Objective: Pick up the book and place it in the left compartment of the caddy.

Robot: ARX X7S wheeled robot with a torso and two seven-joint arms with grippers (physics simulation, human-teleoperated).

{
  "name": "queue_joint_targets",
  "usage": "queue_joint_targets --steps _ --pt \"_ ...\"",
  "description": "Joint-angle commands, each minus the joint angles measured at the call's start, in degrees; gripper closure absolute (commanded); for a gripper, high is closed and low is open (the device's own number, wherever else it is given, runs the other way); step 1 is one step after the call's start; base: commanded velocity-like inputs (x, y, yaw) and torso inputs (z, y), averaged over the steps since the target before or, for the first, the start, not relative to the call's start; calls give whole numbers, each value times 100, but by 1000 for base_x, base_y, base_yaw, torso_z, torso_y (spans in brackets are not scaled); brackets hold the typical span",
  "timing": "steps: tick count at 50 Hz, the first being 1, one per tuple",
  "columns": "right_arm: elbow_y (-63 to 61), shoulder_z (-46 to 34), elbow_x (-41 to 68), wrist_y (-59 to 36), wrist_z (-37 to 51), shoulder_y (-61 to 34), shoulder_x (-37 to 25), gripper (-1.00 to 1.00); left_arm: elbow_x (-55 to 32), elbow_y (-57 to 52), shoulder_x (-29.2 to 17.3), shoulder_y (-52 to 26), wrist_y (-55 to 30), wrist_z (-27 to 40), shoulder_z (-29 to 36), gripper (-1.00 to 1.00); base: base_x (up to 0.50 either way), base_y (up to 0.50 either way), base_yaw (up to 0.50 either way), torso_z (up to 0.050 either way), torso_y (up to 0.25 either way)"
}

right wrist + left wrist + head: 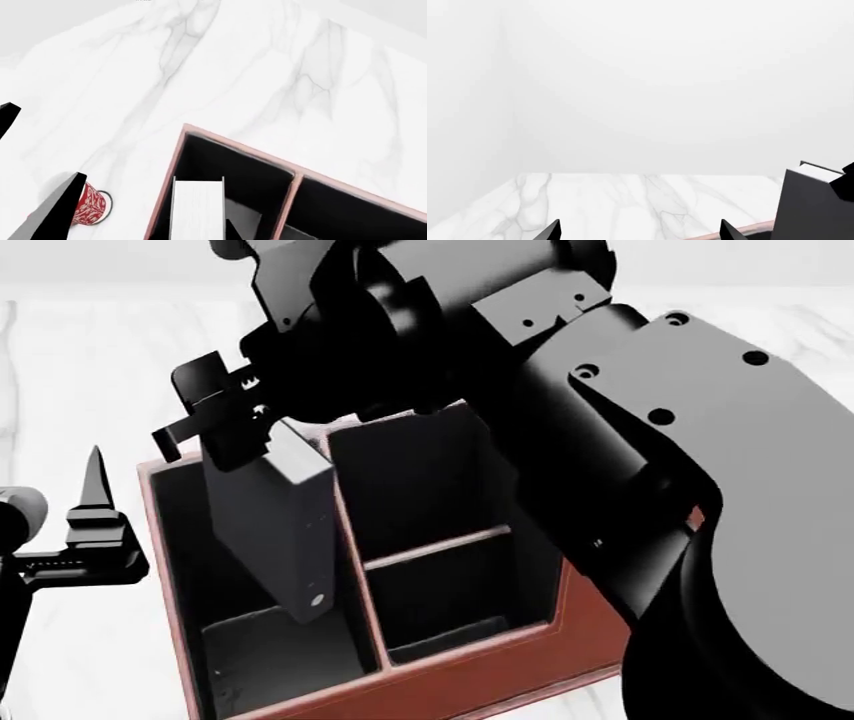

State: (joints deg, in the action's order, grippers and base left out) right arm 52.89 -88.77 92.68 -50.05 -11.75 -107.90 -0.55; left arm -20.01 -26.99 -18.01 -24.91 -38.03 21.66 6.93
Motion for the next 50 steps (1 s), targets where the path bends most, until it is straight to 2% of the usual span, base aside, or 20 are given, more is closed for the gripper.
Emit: queue_joint_targets --steps 1,23,39,50 --pt "3 -141 -45 612 -17 232 54 100 -22 12 -23 3 21 9 -9 -100 0 0 0 0 0" --pt "-105 -114 -370 1738 51 1136 54 100 -65 -6 -67 -9 15 36 6 -100 0 0 0 0 1" --pt "-78 -106 -621 1999 35 1474 54 100 -93 7 -79 12 44 56 18 -100 0 0 0 0 1" --pt "-125 -80 -1327 2353 -39 1945 54 100 -105 26 -87 13 66 65 39 -100 0 0 0 0 1"
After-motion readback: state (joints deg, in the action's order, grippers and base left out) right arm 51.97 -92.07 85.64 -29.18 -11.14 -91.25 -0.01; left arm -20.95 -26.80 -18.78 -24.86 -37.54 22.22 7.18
